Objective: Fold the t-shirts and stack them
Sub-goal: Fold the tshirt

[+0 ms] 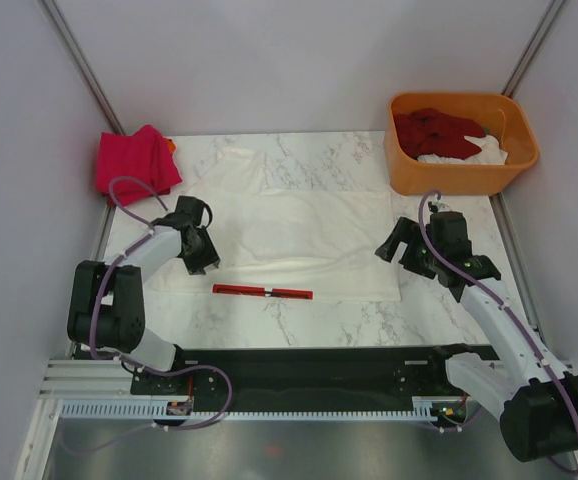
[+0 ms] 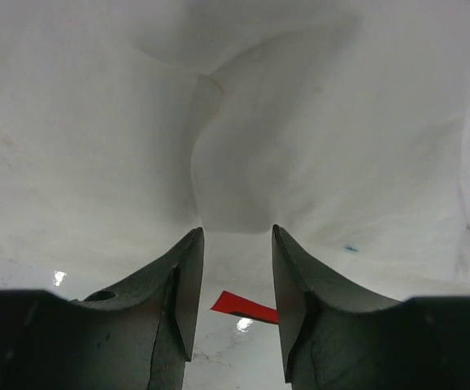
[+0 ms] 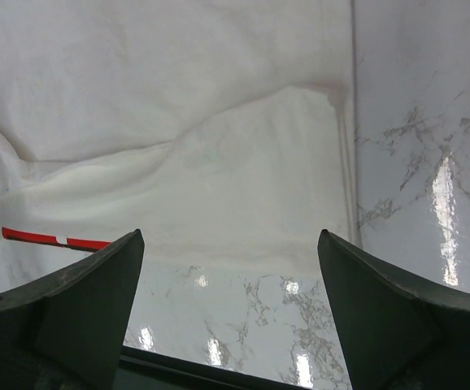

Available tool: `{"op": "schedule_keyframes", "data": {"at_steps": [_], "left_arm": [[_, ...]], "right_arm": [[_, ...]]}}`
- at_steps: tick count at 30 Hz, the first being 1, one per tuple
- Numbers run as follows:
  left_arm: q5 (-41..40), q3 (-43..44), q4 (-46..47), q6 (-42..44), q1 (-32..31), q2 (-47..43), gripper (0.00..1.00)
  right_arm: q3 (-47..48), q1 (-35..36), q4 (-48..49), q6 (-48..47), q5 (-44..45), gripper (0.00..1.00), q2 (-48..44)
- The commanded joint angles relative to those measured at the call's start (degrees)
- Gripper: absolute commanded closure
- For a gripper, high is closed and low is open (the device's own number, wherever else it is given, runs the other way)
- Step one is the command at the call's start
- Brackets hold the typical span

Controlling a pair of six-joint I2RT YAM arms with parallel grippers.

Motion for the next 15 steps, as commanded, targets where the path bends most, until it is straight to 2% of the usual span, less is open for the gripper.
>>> {"op": "schedule_keyframes", "data": {"at_steps": [1, 6, 13, 15], "left_arm": [[-3.3, -0.6, 3.2, -2.3, -1.0, 0.4, 0.54], [-4.4, -0.6, 4.8, -2.5, -1.7, 2.4, 0.53], [-6.2, -0.5, 5.6, -2.4, -2.0, 3.9, 0.43], [-7.0, -0.7, 5.8, -2.5, -1.9, 3.8, 0.43]], "right_arm": [[-0.4, 0.3, 0.0, -1.8, 1.3, 0.04, 0.2], [-0.3, 0.3, -1.0, -2.9, 2.0, 0.04, 0.5], [0.0, 0.3, -2.4, -4.2, 2.9, 0.03, 0.4], [-0.1, 0.3, -2.5, -4.3, 2.9, 0.03, 0.3]]}}
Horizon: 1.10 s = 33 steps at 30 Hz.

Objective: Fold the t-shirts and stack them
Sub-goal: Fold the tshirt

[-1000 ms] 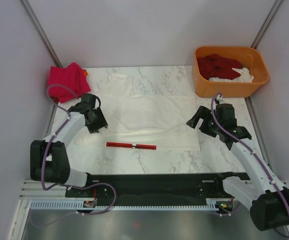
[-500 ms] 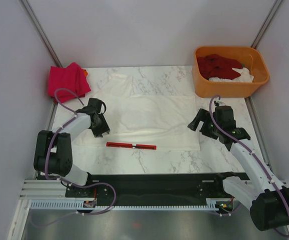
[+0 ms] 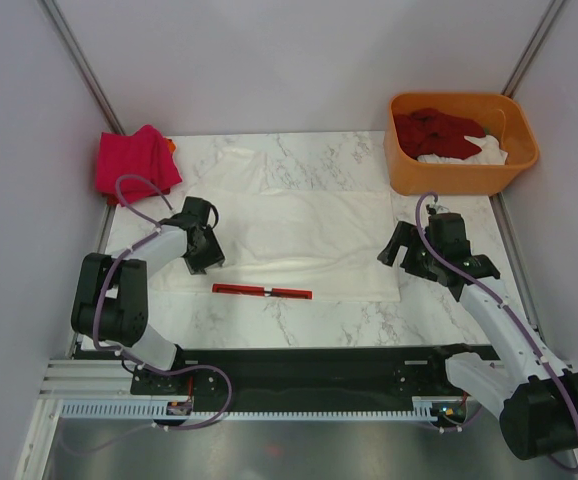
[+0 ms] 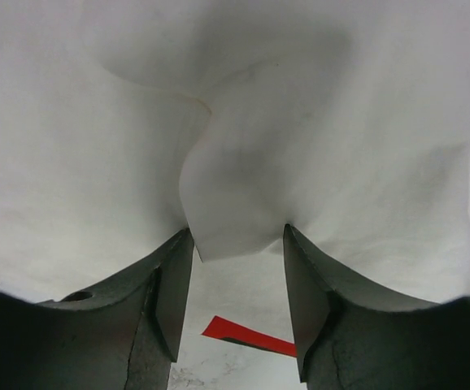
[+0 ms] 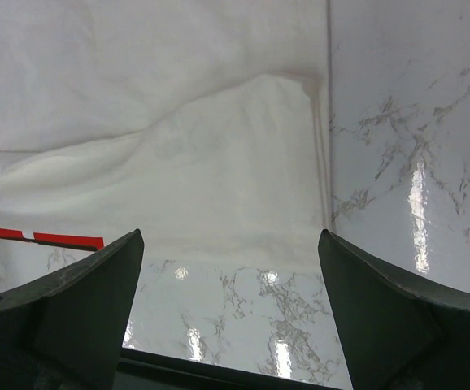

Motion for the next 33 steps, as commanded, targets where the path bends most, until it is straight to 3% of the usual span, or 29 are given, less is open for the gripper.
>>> {"op": "schedule_keyframes", "data": {"at_steps": [1, 6, 7, 8, 12, 27, 29, 33], "left_arm": [[-3.8, -0.2, 2.5, -1.6, 0.0, 0.9, 0.46], [-4.0, 0.8, 2.7, -1.6, 0.0, 1.3, 0.6], [-3.7, 0.9, 2.6, -1.6, 0.0, 1.2, 0.69], [-3.6, 1.0, 2.6, -1.5, 0.1, 1.2, 0.72], [-3.0, 1.3, 2.6, -1.4, 0.0, 0.1, 0.76], [-2.3, 2.6, -0.3, -0.3, 0.0, -4.0, 0.73], [-2.9, 3.4, -0.4, 0.0, 0.0, -3.8, 0.76], [-2.9, 4.7, -0.7, 0.5, 0.1, -2.9, 0.97]], "right_arm": [[0.0, 0.3, -0.6, -1.2, 1.3, 0.03, -0.3], [0.0, 0.3, -0.7, -1.4, 1.2, 0.03, -0.1], [0.1, 0.3, -0.7, -1.4, 1.3, 0.03, -0.2], [0.1, 0.3, -0.8, -1.5, 1.4, 0.03, -0.2], [-0.2, 0.3, -0.9, -1.5, 1.4, 0.03, -0.3], [-0.3, 0.3, -0.9, -2.1, 1.2, 0.03, 0.2], [-0.2, 0.3, -0.8, -2.1, 1.2, 0.03, 0.1], [-0.3, 0.3, -0.8, -2.2, 1.2, 0.03, 0.2]]}}
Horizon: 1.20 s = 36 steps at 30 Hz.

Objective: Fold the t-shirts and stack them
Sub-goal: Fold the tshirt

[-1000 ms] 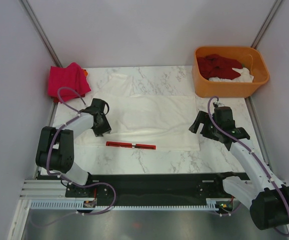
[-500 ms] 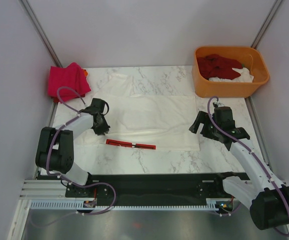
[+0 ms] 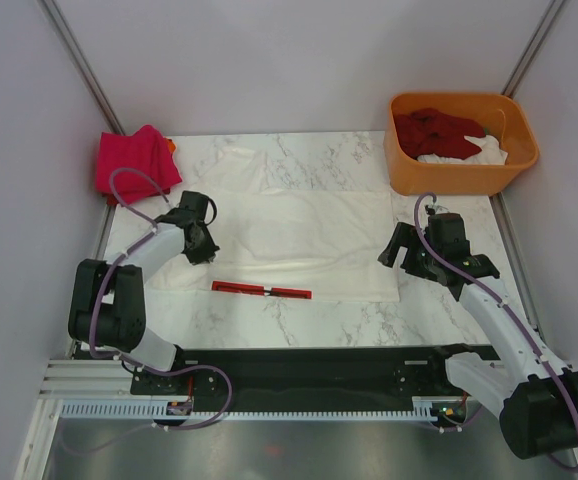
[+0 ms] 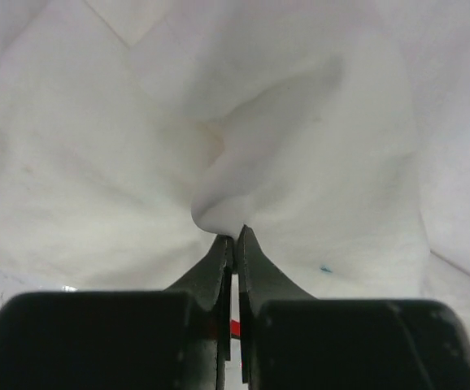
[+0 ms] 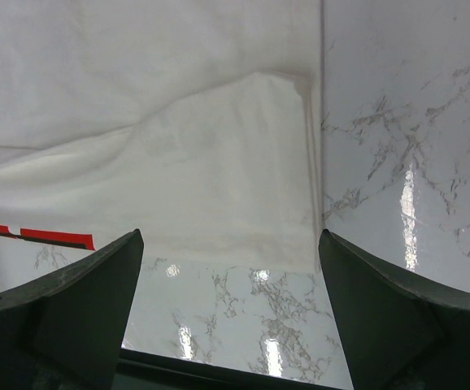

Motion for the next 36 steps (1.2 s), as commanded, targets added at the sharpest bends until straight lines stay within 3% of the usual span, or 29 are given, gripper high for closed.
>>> {"op": "schedule_keyframes", "data": {"at_steps": [1, 8, 12, 16, 21, 25, 33, 36], "left_arm": [[-0.5, 3.1, 0.0, 0.6, 0.1, -0.4, 0.98], [1.1, 11.2, -0.7, 0.9, -0.2, 2.1, 0.98], [2.6, 18.2, -0.8, 0.9, -1.8, 8.1, 0.86], [3.4, 27.9, -1.2, 2.0, -3.8, 15.0, 0.3], [1.4, 30.2, -2.9, 2.5, -4.2, 13.2, 0.14], [-1.3, 27.7, -5.2, 3.7, -3.3, 7.3, 0.18], [-5.9, 5.9, -7.5, -0.6, -1.7, -7.0, 0.2], [-3.2, 0.2, -7.2, -2.1, 0.9, -7.8, 0.19]], "right_arm": [[-0.4, 0.3, -0.2, -0.7, 0.8, 0.03, -0.1], [-0.3, 0.3, 0.1, -0.7, 1.0, 0.02, 0.2], [-0.2, 0.3, 0.4, -0.8, 0.8, 0.02, 0.5], [0.0, 0.3, 1.0, -0.8, -0.1, 0.02, 1.1], [0.2, 0.3, 0.7, -1.7, -0.2, 0.02, 1.6], [-0.9, 0.4, 3.1, -0.8, -1.8, 0.02, 4.3], [-3.7, 3.2, 6.3, 0.8, -0.9, 0.02, 9.7], [-4.6, 3.7, 7.6, 0.4, -0.7, 0.02, 12.2]]}}
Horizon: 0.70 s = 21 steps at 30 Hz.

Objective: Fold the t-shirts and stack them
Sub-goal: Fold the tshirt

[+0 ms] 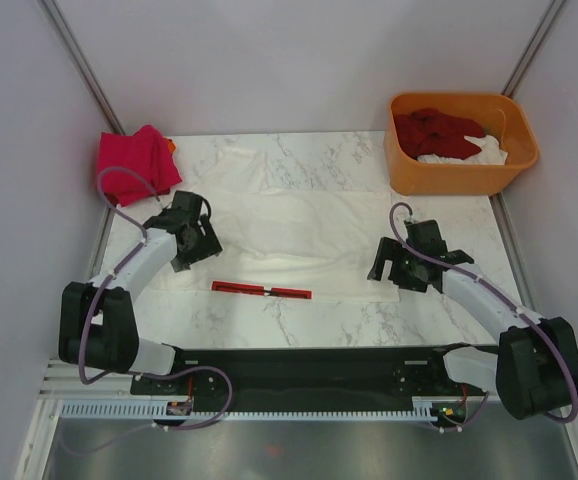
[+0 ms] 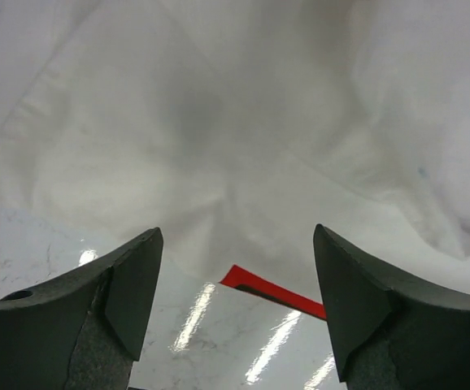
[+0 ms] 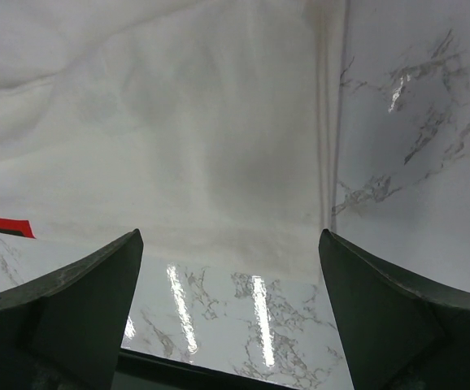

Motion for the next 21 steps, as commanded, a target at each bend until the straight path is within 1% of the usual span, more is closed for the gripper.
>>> {"op": "schedule_keyframes", "data": {"at_steps": [1, 2, 3, 6, 8, 10, 11, 13, 15, 17, 18, 20, 21], "left_arm": [[-0.6, -5.9, -0.8, -3.4, 3.4, -0.7, 0.18], [-0.6, -6.5, -0.7, -3.7, 3.6, -0.8, 0.16], [-0.7, -7.0, -0.6, -4.9, 3.9, -0.9, 0.1], [-0.2, -9.4, 0.0, -7.7, 5.8, -0.7, 0.02], [-0.2, -12.1, 1.2, -8.6, 7.0, 0.5, 0.0], [0.7, -14.8, 4.3, -8.8, 9.8, 1.7, 0.0], [1.5, -15.3, 5.4, -9.1, 10.6, 2.1, 0.01], [3.0, -15.3, 7.0, -9.3, 11.5, 2.1, 0.07], [3.6, -14.6, 7.1, -8.2, 11.4, -2.2, 0.13], [2.9, -13.5, 8.1, -6.4, 10.4, -8.7, 0.16], [1.8, -12.7, 8.6, -5.8, 9.4, -10.0, 0.2], [0.9, -9.4, 8.9, -4.4, 8.5, -9.9, 0.25], [1.0, -8.1, 8.7, -4.2, 8.0, -7.1, 0.28]], "right_arm": [[-0.8, 0.6, 3.3, 0.3, 0.9, 0.02, 2.2], [-1.2, 0.6, 3.3, 0.3, 1.1, 0.02, 2.5], [-1.5, 0.6, 3.3, 0.7, 1.5, 0.02, 2.8], [-1.8, 1.0, 3.3, 1.8, 3.3, 0.03, 3.1], [-2.4, 1.0, 3.2, 2.9, 5.5, 0.03, 3.3], [-3.8, 0.8, 3.6, 5.5, 6.3, 0.02, 3.5], [-3.9, 0.8, 3.6, 6.0, 5.3, 0.03, 3.6], [-3.7, 1.2, 3.9, 6.6, 4.2, 0.08, 1.7], [-2.4, 2.1, 3.5, 5.7, 6.0, 0.09, -2.4], [0.6, 2.6, 1.6, 3.6, 9.1, 0.09, -4.3], [1.5, 2.6, 0.8, 3.0, 9.7, 0.09, -4.9], [4.2, 2.7, 0.0, 2.0, 10.1, 0.09, -4.3], [4.8, 2.7, -0.1, 1.9, 9.2, 0.1, -3.3]]}}
